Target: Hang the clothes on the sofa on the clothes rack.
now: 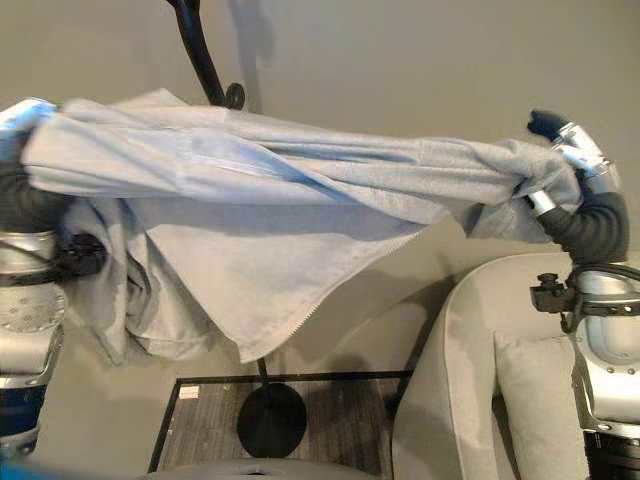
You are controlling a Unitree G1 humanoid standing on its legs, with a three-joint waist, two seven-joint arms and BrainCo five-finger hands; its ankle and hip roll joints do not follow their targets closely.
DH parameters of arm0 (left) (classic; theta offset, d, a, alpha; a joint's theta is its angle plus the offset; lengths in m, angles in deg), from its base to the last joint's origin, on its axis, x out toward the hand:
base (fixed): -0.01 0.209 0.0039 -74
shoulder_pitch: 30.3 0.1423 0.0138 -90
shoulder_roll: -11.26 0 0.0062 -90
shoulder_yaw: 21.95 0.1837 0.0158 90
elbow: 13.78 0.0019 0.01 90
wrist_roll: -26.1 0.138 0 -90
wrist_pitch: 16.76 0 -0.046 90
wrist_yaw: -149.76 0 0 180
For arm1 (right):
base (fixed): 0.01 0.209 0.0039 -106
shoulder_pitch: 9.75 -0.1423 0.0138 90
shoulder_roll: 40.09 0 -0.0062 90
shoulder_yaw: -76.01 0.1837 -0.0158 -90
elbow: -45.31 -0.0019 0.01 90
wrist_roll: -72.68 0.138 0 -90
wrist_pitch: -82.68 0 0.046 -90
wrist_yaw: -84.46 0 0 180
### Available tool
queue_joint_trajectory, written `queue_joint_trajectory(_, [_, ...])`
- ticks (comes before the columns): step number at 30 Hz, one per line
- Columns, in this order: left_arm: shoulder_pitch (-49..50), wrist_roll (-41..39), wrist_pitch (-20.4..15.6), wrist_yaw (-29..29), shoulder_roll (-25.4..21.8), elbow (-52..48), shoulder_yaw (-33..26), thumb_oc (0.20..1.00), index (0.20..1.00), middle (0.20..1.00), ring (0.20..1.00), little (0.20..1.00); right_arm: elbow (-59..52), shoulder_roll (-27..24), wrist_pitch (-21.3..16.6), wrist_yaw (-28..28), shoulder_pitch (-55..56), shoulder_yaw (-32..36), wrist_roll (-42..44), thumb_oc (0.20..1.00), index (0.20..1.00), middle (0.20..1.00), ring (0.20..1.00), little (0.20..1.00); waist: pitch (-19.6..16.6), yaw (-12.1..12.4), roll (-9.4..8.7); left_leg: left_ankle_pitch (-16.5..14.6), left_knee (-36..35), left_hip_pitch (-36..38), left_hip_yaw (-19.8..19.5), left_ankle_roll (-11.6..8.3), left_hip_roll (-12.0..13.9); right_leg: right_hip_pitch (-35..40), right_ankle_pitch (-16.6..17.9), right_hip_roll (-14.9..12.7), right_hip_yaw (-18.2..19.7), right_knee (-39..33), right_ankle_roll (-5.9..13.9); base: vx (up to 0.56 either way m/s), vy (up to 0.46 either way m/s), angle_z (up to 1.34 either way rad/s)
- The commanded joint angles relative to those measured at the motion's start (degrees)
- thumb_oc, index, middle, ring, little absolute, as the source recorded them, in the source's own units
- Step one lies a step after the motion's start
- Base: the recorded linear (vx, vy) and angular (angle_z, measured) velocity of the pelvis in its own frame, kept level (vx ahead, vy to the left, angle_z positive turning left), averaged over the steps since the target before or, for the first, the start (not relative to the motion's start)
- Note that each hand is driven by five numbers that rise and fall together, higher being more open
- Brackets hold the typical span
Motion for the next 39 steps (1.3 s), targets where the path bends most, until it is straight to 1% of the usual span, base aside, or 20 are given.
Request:
queue_joint_trajectory(1, [-8.4,0.6,2.8,-3.8,-1.3,8.2,0.6,0.200,0.200,0.200,0.200,0.200,7.5,-5.2,2.2,6.4,-4.9,1.3,1.9,0.200,0.200,0.200,0.200,0.200,-1.2,0.1,2.28,2.0,0.8,0.0,1.4,-5.17,7.0,-1.3,-3.7,1.5,-1.4,1.0,1.19,0.00,0.000,0.00])
queue_joint_trajectory(3, [-12.1,1.5,4.2,-4.0,-1.6,13.0,4.5,0.200,0.200,0.200,0.200,0.200,11.3,-6.7,3.0,6.7,-7.2,-1.1,3.2,0.200,0.200,0.200,0.200,0.200,-1.3,-0.1,2.27,2.0,0.8,0.1,1.5,-5.18,6.9,-1.2,-3.7,1.3,-1.4,1.0,1.25,0.00,0.000,0.00])
queue_joint_trajectory(4, [-12.8,1.5,4.0,-4.2,-1.7,13.8,4.9,0.200,0.200,0.200,0.200,0.200,12.0,-6.8,2.7,6.7,-7.8,-1.4,3.3,0.200,0.200,0.200,0.200,0.200,-1.1,0.0,2.22,2.0,0.8,0.1,1.5,-5.17,6.9,-1.2,-3.7,1.3,-1.4,1.0,1.26,0.00,0.000,0.00])
queue_joint_trajectory(5, [-15.6,1.8,5.1,-4.0,-1.5,17.7,7.8,0.200,0.200,0.200,0.200,0.200,15.5,-8.1,3.4,6.7,-10.0,-3.8,4.7,0.200,0.200,0.200,0.200,0.200,-1.1,0.0,2.11,2.0,0.8,0.3,1.6,-5.19,6.9,-1.0,-3.6,1.3,-1.5,1.0,1.30,0.00,0.000,0.00])
queue_joint_trajectory(9, [-19.0,2.9,6.6,-3.4,-0.8,22.5,11.5,0.200,0.200,0.200,0.200,0.200,20.2,-9.6,4.7,6.2,-13.8,-7.7,5.9,0.200,0.200,0.200,0.200,0.200,-0.7,0.0,1.93,1.9,0.8,0.5,1.7,-5.05,6.8,-0.9,-3.6,1.1,-1.4,1.0,1.38,0.00,0.000,0.00])
queue_joint_trajectory(15, [-20.9,3.0,8.4,-4.1,0.3,28.2,13.0,0.200,0.200,0.200,0.200,0.200,22.6,-10.7,6.1,5.4,-17.3,-12.4,5.9,0.200,0.200,0.200,0.200,0.200,-0.2,0.1,1.70,1.9,0.8,0.8,1.9,-4.97,6.8,-0.8,-3.5,1.1,-1.3,1.0,1.32,0.00,0.001,-0.02])
queue_joint_trajectory(18, [-19.9,3.1,9.0,-4.0,0.7,29.0,12.5,0.200,0.200,0.200,0.200,0.200,22.6,-10.4,6.6,5.1,-17.1,-12.7,5.5,0.200,0.200,0.200,0.200,0.200,-0.1,0.2,1.66,1.9,0.8,0.9,1.8,-4.94,6.8,-0.7,-3.6,1.1,-1.3,0.9,1.24,0.00,0.000,0.00])
queue_joint_trajectory(22, [-18.3,4.5,10.1,-4.9,0.4,32.2,11.6,0.200,0.200,0.200,0.200,0.200,22.3,-9.7,6.9,4.8,-17.4,-13.6,5.4,0.200,0.200,0.200,0.200,0.200,0.4,0.7,1.43,2.0,0.8,0.9,1.6,-4.86,6.7,-0.6,-3.7,1.1,-1.3,0.9,1.13,0.00,0.000,0.00])
queue_joint_trajectory(25, [-17.5,5.2,10.9,-5.3,0.8,35.4,12.1,0.200,0.200,0.200,0.200,0.200,22.1,-9.0,7.1,4.3,-17.9,-15.4,6.0,0.200,0.200,0.200,0.200,0.200,0.7,0.9,1.14,2.1,0.8,0.9,1.7,-4.91,6.8,-0.5,-3.7,1.2,-1.5,0.9,1.04,0.00,0.000,0.00])
queue_joint_trajectory(29, [-14.8,4.6,11.4,-4.6,4.4,37.7,13.9,0.200,0.200,0.200,0.200,0.200,24.3,-5.2,7.7,4.4,-18.5,-19.2,6.4,0.200,0.200,0.200,0.200,0.200,1.2,1.3,0.77,2.4,0.8,0.6,1.5,-4.88,6.9,-0.6,-3.7,1.3,-1.6,0.9,0.74,0.00,0.000,0.00])
queue_joint_trajectory(30, [-14.8,4.6,11.4,-4.6,4.4,37.7,13.9,0.200,0.200,0.200,0.200,0.200,24.4,-5.2,7.7,4.4,-18.5,-19.2,6.4,0.200,0.200,0.200,0.200,0.200,1.2,1.3,0.77,2.4,0.8,0.6,1.5,-4.88,6.9,-0.6,-3.7,1.3,-1.6,0.9,0.74,0.00,0.000,0.00])
queue_joint_trajectory(31, [-13.5,4.4,11.6,-3.9,6.9,38.2,15.0,0.200,0.200,0.200,0.200,0.200,25.3,-2.3,8.1,4.4,-17.5,-20.1,6.6,0.200,0.200,0.200,0.200,0.200,1.5,1.3,0.71,2.5,0.8,0.4,1.4,-4.85,7.0,-0.7,-3.7,1.4,-1.8,1.0,0.59,0.00,0.000,0.00])
queue_joint_trajectory(32, [-12.5,4.0,11.6,-3.5,8.1,39.0,15.4,0.200,0.200,0.200,0.200,0.200,25.6,-1.0,8.4,4.6,-16.8,-20.7,6.3,0.200,0.200,0.200,0.200,0.200,1.6,1.3,0.70,2.6,0.8,0.4,1.4,-4.82,7.0,-0.7,-3.7,1.4,-1.8,1.0,0.51,0.00,0.000,0.00])
queue_joint_trajectory(33, [-12.5,4.0,11.6,-3.6,8.2,39.1,15.4,0.200,0.200,0.200,0.200,0.200,25.6,-0.9,8.4,4.6,-16.7,-20.7,6.3,0.200,0.200,0.200,0.200,0.200,1.6,1.3,0.69,2.6,0.8,0.4,1.4,-4.82,7.0,-0.7,-3.7,1.4,-1.8,0.9,0.51,0.00,0.000,0.00])
queue_joint_trajectory(34, [-10.6,3.3,11.6,-2.9,11.1,40.4,16.7,0.200,0.200,0.200,0.200,0.200,26.5,2.7,8.5,4.7,-16.0,-21.9,6.5,0.200,0.200,0.200,0.200,0.200,1.7,1.3,0.72,2.6,0.8,0.4,1.4,-4.77,7.0,-0.6,-3.7,1.4,-1.9,0.9,0.41,0.00,0.000,0.00])
queue_joint_trajectory(36, [-8.4,2.2,11.6,-1.7,14.6,41.7,18.8,0.200,0.200,0.200,0.200,0.200,27.6,5.9,8.4,4.7,-15.9,-23.4,7.7,0.200,0.200,0.200,0.200,0.200,2.0,1.3,0.75,2.5,0.8,0.4,1.4,-4.68,7.0,-0.7,-3.7,1.4,-1.9,0.9,0.34,0.00,0.000,0.00])
queue_joint_trajectory(37, [-7.8,2.2,11.7,-1.3,15.6,42.1,19.8,0.200,0.200,0.200,0.200,0.200,27.9,7.0,8.4,4.6,-15.8,-24.0,8.2,0.200,0.200,0.200,0.200,0.200,2.1,1.2,0.76,2.5,0.8,0.4,1.4,-4.65,7.0,-0.7,-3.6,1.4,-1.9,0.9,0.33,0.00,0.000,0.00])
queue_joint_trajectory(38, [-7.8,2.2,11.7,-1.3,15.6,42.2,19.8,0.200,0.200,0.200,0.200,0.200,27.9,7.0,8.3,4.5,-15.7,-24.1,8.2,0.200,0.200,0.200,0.200,0.200,2.0,1.3,0.75,2.5,0.8,0.4,1.4,-4.65,7.0,-0.7,-3.7,1.4,-1.8,0.9,0.33,0.00,0.000,0.00])
queue_joint_trajectory(39, [-6.1,2.1,11.7,-0.6,17.8,42.7,21.7,0.200,0.200,0.200,0.200,0.200,28.6,9.8,8.3,4.4,-15.4,-25.5,9.2,0.200,0.200,0.200,0.200,0.200,2.3,1.3,0.72,2.5,0.8,0.4,1.4,-4.53,6.9,-0.7,-3.6,1.3,-1.7,1.0,0.24,0.00,-0.002,0.05])
